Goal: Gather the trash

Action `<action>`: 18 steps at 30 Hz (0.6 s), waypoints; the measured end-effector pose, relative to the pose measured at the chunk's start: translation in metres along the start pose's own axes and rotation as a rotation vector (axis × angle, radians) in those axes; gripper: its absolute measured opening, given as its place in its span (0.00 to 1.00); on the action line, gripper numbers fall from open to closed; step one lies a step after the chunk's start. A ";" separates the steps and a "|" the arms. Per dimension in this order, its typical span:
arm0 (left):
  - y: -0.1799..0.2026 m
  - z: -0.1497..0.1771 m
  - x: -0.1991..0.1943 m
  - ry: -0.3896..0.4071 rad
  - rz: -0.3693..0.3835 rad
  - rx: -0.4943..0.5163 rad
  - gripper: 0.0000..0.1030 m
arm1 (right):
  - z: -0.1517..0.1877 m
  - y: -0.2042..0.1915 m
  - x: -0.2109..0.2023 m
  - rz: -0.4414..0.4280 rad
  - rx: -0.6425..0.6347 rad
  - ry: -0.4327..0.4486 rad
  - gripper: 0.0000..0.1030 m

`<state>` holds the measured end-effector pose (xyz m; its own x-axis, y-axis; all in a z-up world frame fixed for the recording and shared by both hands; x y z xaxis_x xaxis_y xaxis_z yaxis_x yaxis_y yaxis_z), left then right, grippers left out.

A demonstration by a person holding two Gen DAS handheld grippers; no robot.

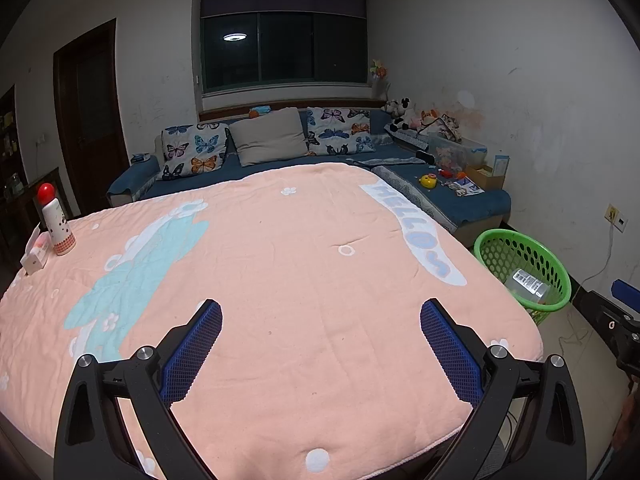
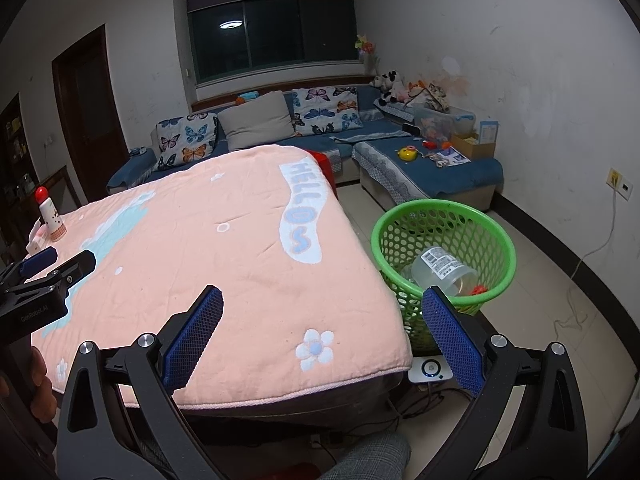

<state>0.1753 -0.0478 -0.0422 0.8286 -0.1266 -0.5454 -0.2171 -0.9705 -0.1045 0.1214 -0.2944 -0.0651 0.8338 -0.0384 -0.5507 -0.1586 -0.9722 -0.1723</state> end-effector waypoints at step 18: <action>0.001 0.002 0.000 -0.003 0.005 0.003 0.93 | 0.001 0.001 0.000 0.001 0.000 0.000 0.96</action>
<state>0.1744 -0.0480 -0.0443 0.8262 -0.1307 -0.5480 -0.2226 -0.9693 -0.1045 0.1208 -0.2952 -0.0656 0.8340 -0.0390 -0.5504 -0.1593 -0.9721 -0.1724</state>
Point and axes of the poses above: each gripper's, at about its wrist camera, not at the fingertips, and x roughly the way its jaws point, y to its right, z to its underside, the point moved 10 cm from there along x, roughly the way its jaws point, and after that the axes turned 6 degrees about x, right-handed, at the moved point
